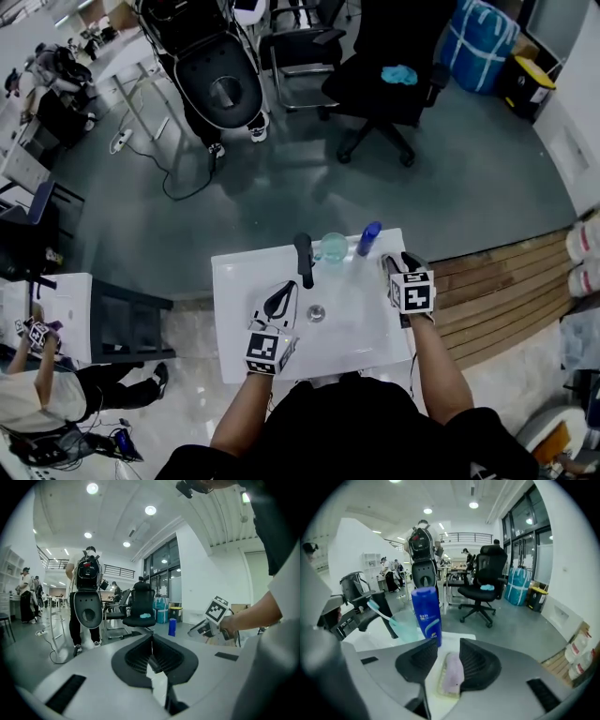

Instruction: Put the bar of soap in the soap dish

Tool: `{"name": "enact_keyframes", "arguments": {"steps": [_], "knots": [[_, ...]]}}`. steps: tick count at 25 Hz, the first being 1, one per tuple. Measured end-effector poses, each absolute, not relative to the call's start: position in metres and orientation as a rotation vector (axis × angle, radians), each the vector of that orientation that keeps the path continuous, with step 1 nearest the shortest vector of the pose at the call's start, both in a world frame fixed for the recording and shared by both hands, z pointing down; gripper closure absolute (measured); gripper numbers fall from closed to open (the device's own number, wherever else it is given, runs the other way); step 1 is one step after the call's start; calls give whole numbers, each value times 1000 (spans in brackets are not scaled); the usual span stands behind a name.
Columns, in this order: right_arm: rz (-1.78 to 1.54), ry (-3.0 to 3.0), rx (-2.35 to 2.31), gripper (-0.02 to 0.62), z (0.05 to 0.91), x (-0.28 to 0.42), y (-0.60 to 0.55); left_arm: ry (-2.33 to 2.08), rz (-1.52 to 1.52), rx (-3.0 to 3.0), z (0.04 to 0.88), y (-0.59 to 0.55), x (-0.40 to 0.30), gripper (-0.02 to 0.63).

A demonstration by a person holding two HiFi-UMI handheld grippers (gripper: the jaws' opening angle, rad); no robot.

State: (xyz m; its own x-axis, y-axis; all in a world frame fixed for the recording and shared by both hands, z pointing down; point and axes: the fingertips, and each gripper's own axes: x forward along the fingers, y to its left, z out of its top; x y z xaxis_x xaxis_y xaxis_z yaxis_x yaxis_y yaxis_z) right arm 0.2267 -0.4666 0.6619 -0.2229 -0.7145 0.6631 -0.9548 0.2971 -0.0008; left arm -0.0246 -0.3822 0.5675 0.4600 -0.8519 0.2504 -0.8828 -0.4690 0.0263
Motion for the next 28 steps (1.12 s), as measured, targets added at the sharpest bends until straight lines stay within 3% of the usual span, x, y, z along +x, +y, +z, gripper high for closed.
{"name": "enact_keyframes", "arguments": {"steps": [9,17,28], "knots": [[240,-2192,1691,570,546,211,-443,-1500,214,2610,537,-385,-15,584],[27,-2285,1775,577,496,199,-415,-1482,175,2626,524,-381,-12,584],[6,-2325,1792,578,479,191,-404,-1487,146,2645,513,-380,-12,584]]}}
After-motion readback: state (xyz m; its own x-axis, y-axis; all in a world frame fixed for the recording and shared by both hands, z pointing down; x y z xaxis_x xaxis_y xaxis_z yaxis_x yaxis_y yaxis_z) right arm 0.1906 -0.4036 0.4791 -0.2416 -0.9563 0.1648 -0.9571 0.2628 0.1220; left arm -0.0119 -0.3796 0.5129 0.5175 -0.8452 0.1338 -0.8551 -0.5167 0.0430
